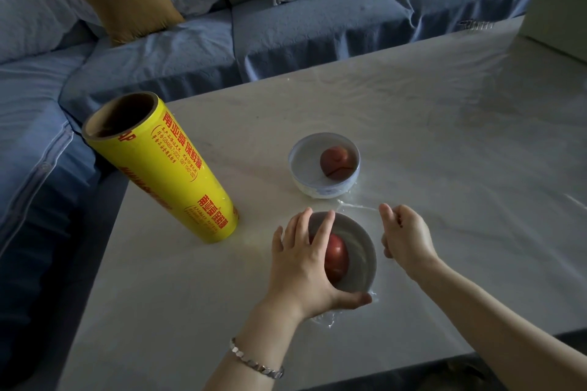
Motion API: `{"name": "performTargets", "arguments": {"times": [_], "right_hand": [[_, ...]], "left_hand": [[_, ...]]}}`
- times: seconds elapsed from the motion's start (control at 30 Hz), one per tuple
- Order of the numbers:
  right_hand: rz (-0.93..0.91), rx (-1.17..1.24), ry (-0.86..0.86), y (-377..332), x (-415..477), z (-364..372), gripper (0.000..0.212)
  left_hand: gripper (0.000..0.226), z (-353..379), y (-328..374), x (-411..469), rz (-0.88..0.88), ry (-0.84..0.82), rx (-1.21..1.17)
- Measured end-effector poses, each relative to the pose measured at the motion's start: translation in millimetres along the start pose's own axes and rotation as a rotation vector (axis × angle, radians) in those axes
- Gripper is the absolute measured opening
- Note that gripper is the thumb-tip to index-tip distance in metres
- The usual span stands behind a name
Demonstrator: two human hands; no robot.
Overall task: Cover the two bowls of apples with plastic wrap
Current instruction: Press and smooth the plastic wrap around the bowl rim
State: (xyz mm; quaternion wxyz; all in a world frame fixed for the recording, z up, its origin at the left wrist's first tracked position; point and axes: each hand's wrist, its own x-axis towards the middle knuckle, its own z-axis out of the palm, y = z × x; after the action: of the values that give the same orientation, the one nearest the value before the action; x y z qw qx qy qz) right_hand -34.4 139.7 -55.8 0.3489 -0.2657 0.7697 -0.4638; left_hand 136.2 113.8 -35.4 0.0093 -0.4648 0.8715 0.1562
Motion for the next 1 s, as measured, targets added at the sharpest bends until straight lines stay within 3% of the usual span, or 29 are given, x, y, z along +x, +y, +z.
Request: {"name": "performTargets", "arguments": {"times": [0.2, 0.33, 0.4, 0.5, 0.63, 0.83, 1.0], "right_hand": [[0.199, 0.079, -0.059, 5, 4, 14, 0.036], [0.320, 0.262, -0.264, 7, -11, 5, 0.043], [0.301, 0.335, -0.383, 8, -20, 2, 0.040], [0.164, 0.234, -0.414, 7, -26, 3, 0.028], [0.144, 0.156, -0.469, 5, -21, 6, 0.029], [0.161, 0.213, -0.489, -7, -12, 15, 0.022], [-0.038, 0.180, -0.244, -14, -18, 17, 0.024]], "left_hand": [[0.130, 1, 6, 0, -0.036, 0.023, -0.022], [0.128, 10, 20, -11, -0.253, 0.173, -0.119], [0.125, 7, 27, -12, -0.365, 0.204, -0.185], [0.126, 3, 27, -18, -0.471, 0.115, -0.226], [0.129, -10, 9, -28, -0.390, -0.009, -0.194], [0.138, -18, -16, -9, -0.053, -0.108, -0.056], [0.138, -12, -17, 1, -0.027, -0.118, -0.053]]}}
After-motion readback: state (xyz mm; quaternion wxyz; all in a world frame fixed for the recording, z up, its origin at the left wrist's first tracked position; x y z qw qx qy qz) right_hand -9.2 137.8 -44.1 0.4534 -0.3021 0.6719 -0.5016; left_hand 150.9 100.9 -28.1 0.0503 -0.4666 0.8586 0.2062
